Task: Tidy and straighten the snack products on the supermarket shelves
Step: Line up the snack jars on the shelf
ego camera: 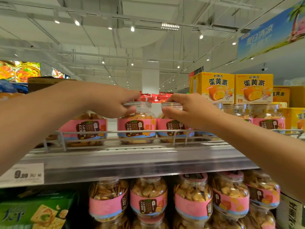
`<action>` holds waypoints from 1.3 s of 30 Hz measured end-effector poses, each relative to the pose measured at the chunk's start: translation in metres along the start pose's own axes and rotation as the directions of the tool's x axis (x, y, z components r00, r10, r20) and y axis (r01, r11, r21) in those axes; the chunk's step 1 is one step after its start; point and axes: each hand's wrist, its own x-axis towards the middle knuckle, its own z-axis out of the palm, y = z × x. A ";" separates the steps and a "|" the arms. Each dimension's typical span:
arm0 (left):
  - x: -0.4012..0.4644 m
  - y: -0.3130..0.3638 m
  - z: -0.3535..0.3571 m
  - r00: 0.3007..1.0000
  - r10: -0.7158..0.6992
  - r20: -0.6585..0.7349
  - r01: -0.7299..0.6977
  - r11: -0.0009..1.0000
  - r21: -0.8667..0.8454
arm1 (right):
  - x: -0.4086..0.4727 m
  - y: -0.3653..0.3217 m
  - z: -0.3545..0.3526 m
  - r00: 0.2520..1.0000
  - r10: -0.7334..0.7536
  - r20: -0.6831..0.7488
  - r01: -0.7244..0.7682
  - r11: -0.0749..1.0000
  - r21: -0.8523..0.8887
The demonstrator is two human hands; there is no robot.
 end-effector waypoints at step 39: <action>-0.098 -0.186 0.002 0.972 -0.236 0.012 0.203 0.804 -0.558 | 0.078 -0.173 0.025 0.961 -0.064 0.270 -0.023 0.951 0.308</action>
